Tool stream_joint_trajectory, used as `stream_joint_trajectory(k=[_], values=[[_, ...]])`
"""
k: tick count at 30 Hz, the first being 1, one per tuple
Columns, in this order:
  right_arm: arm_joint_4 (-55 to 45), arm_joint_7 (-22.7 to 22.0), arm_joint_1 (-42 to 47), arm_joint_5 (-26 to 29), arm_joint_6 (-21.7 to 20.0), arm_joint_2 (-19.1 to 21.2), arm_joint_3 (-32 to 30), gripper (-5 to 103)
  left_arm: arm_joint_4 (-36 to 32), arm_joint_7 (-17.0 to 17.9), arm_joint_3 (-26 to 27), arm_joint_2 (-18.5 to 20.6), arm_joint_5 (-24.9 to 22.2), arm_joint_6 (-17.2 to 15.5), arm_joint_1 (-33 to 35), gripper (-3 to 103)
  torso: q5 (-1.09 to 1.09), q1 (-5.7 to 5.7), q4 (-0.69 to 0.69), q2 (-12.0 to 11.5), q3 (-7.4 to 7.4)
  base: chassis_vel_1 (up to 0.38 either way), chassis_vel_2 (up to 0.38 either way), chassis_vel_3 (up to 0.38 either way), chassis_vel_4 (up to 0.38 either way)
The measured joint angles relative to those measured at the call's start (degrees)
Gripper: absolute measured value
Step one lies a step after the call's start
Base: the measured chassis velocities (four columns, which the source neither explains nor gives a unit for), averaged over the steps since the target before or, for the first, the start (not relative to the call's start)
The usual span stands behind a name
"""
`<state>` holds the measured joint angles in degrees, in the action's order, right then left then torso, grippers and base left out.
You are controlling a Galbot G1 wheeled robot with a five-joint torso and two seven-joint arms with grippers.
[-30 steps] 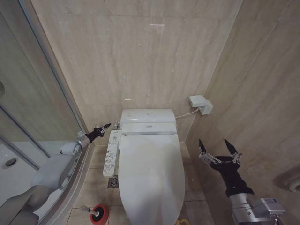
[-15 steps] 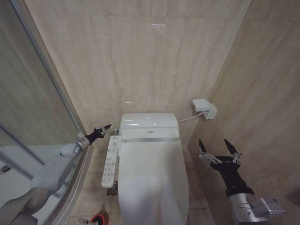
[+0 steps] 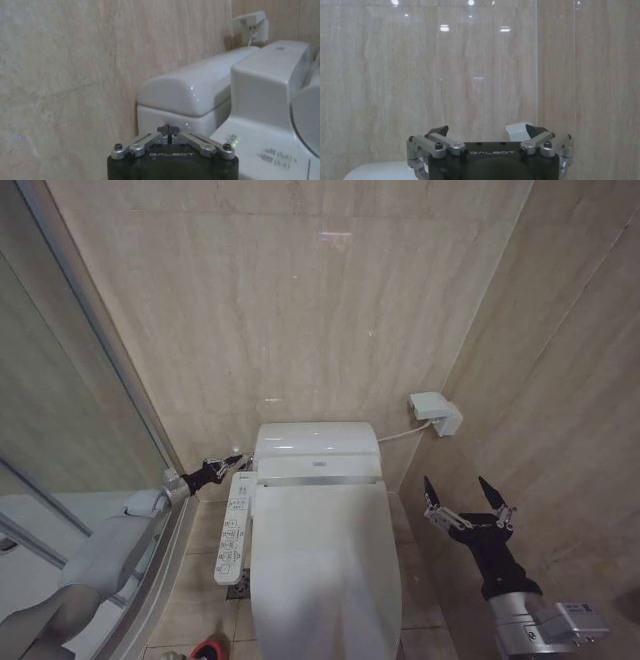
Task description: Open the toilet lid, clean the toilet bowl with a toilet brush, close the toilet lid, and flush.
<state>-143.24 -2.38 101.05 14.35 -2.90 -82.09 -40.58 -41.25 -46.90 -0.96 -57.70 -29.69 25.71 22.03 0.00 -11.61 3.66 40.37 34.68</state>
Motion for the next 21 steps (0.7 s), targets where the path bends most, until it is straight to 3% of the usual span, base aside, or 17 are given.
stream_joint_trajectory(k=[13, 21], values=[[0.0, 0.0, 0.0, 0.0, 0.0, 0.0, 0.0, 100, 2.8, -1.0, -2.0, -1.2, 1.9, -0.9, -1.8, 0, 0.01, -0.01, 0.02, 0.0, 0.00, 0.000, 0.000, 0.000, 0.000], [0.0, 0.0, 0.0, 0.0, 0.0, 0.0, 0.0, 100, 3.2, -0.9, -2.0, -2.0, 5.5, -1.3, -1.3, 0, 0.03, -0.01, -0.01, 0.0, 0.00, 0.000, 0.000, 0.000, 0.000]])
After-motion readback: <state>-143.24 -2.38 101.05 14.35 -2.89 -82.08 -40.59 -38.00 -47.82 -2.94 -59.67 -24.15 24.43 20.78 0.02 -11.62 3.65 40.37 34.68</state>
